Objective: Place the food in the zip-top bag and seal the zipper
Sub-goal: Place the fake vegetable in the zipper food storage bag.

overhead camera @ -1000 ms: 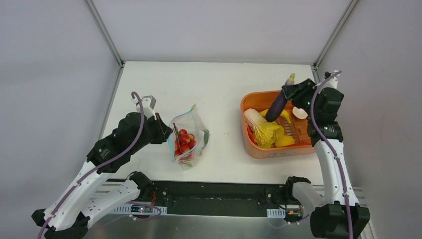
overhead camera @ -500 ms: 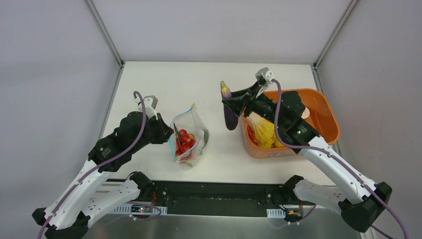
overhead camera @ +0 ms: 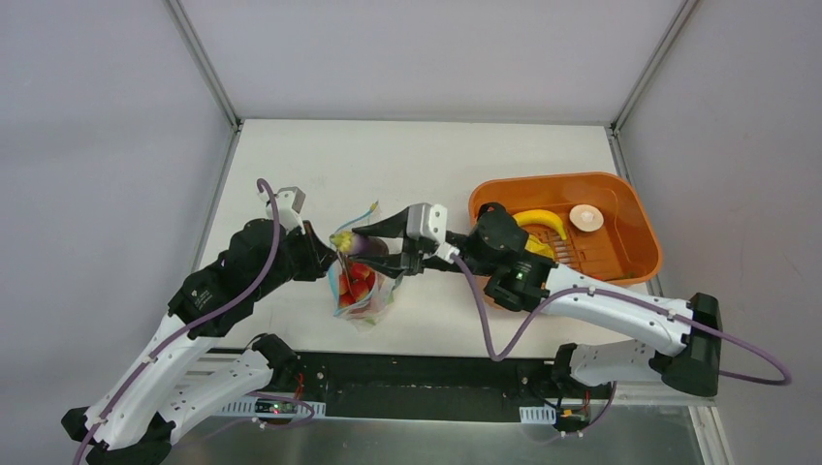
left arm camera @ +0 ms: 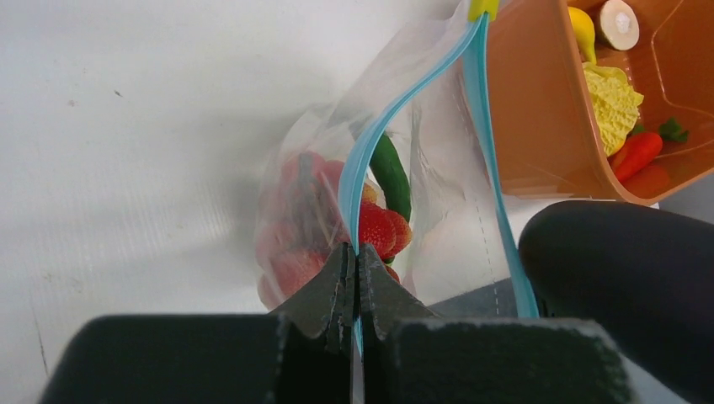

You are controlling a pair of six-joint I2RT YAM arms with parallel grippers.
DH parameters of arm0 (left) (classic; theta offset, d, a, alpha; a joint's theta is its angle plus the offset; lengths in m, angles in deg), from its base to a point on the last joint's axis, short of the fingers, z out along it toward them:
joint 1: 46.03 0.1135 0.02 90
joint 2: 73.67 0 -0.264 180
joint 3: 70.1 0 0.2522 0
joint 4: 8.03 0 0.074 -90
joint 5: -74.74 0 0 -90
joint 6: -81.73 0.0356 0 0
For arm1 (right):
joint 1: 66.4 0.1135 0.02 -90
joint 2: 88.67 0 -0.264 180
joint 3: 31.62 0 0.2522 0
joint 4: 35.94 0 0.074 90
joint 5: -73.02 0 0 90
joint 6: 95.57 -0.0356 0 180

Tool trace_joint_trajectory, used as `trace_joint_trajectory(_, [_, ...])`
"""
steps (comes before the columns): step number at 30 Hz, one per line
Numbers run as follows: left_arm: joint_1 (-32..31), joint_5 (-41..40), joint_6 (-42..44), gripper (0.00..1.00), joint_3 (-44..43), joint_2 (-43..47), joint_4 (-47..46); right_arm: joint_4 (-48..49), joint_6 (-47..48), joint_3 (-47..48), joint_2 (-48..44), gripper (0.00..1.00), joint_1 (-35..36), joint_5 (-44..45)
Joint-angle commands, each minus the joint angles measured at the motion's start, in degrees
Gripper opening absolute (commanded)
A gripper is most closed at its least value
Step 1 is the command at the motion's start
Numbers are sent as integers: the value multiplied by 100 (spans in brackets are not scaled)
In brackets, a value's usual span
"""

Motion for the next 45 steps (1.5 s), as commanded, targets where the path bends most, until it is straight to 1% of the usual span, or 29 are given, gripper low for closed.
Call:
trace_joint_trajectory(1, [60, 70, -112, 0, -65, 86, -231, 980, 555, 358, 254, 0, 103, -336])
trace_joint_trajectory(3, [59, 39, -118, 0, -54, 126, -240, 1190, 516, 403, 392, 0, 118, -476])
trace_joint_trajectory(6, [59, 14, -129, 0, -59, 152, -207, 1345, 554, 422, 488, 0, 122, -298])
trace_joint_trajectory(8, [59, 13, -131, 0, -40, 157, -213, 1402, 435, 423, 396, 0, 170, -518])
trace_joint_trajectory(12, [59, -12, -122, 0, -81, 160, -169, 963, 451, 594, 350, 0, 213, -513])
trace_joint_trajectory(17, [59, -54, -122, 0, -66, 243, -164, 891, 805, -99, 488, 0, 193, -149])
trace_joint_trajectory(20, [59, -78, -127, 0, -55, 282, -157, 839, 1085, -415, 631, 0, -19, -187])
trace_joint_trajectory(22, [59, -82, -124, 0, -72, 280, -157, 559, 1341, -438, 693, 0, -188, -229])
trace_joint_trajectory(24, [59, -94, -99, 0, -125, 271, -99, 328, 1437, -434, 683, 0, -397, -467])
trace_joint_trajectory(27, [59, -184, -119, 0, -97, 317, -95, -245, 1766, -303, 708, 0, -547, -596])
trace_joint_trajectory(30, [62, -153, -165, 0, -49, 320, -179, -274, 1616, -308, 783, 0, -758, -904])
trace_joint_trajectory(33, [59, -92, -166, 0, -91, 257, -196, 99, 1324, -449, 876, 6, -789, -1023])
trace_joint_trajectory(36, [59, -112, -196, 0, -71, 245, -213, 442, 1112, -525, 955, 15, -792, -1053])
trace_joint_trajectory(37, [59, -97, -201, 0, -67, 240, -214, 454, 1114, -509, 986, 20, -797, -1053])
trace_joint_trajectory(40, [59, -130, -172, 0, -105, 238, -150, 377, 1145, -418, 1029, 40, -791, -920])
trace_joint_trajectory(41, [59, -158, -160, 0, -117, 236, -132, 357, 1169, -419, 1014, 42, -796, -824])
trace_joint_trajectory(43, [59, -206, -157, 0, -128, 252, -131, 257, 1207, -419, 929, 43, -796, -790])
trace_joint_trajectory(45, [59, -179, -145, 0, -133, 233, -128, 87, 1171, -379, 815, 49, -796, -810])
